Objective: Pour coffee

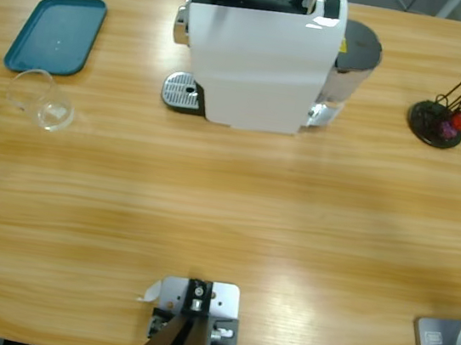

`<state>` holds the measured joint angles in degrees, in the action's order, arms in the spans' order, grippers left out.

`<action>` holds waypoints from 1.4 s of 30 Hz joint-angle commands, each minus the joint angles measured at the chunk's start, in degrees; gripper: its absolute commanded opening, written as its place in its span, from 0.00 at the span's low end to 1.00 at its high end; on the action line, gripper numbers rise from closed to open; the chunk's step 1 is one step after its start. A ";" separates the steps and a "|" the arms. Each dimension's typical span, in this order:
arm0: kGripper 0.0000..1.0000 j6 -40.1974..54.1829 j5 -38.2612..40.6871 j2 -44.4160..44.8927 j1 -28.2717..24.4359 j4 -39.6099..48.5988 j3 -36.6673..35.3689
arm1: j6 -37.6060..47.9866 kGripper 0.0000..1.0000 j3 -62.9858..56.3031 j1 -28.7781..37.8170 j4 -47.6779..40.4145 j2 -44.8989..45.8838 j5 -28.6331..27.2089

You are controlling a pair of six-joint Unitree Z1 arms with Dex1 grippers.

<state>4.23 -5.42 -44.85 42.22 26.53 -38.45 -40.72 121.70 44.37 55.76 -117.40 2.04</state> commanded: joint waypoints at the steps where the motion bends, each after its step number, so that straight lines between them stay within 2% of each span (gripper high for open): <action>1: 0.95 -0.54 0.76 -0.77 0.32 -0.60 2.15 | -0.27 0.00 2.81 1.42 2.42 -5.54 1.04; 11: 0.95 -0.52 1.01 -1.05 0.32 -0.60 2.15 | -0.02 0.01 3.09 1.77 3.00 -5.65 1.30; 13: 0.95 -0.50 1.03 -1.12 0.32 -0.63 2.15 | -0.04 0.31 3.58 1.77 3.67 -5.74 1.26; 14: 0.95 -0.45 1.03 -1.21 0.33 -0.69 2.15 | -0.06 0.42 3.86 1.77 4.14 -5.79 1.30; 15: 0.95 -0.45 1.03 -1.24 0.32 -0.69 2.15 | -0.06 0.48 4.06 1.77 4.51 -5.83 1.37; 17: 0.95 -0.45 1.03 -1.21 0.33 -0.69 2.15 | -0.04 0.50 4.07 1.77 4.78 -5.81 1.53; 19: 0.95 -0.45 1.03 -1.21 0.32 -0.69 2.15 | 0.03 0.62 4.21 1.77 5.04 -5.83 1.58; 27: 0.95 -0.45 1.03 -1.29 0.32 -0.77 2.15 | 0.03 0.62 5.30 1.79 6.62 -5.79 1.62; 31: 0.95 -0.45 1.03 -1.56 0.32 -0.79 2.15 | 0.10 0.63 9.70 3.63 10.17 -5.70 0.72; 38: 0.95 -0.54 1.01 -2.93 0.32 -1.53 2.43 | 6.95 0.96 13.37 7.01 9.89 0.40 2.64; 42: 0.95 -0.54 0.85 -4.14 0.32 -2.27 2.59 | 12.84 1.00 13.30 9.38 11.00 5.60 1.88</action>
<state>4.23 -4.96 -45.68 42.22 25.80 -38.24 -35.30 134.81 50.38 65.39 -119.23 3.59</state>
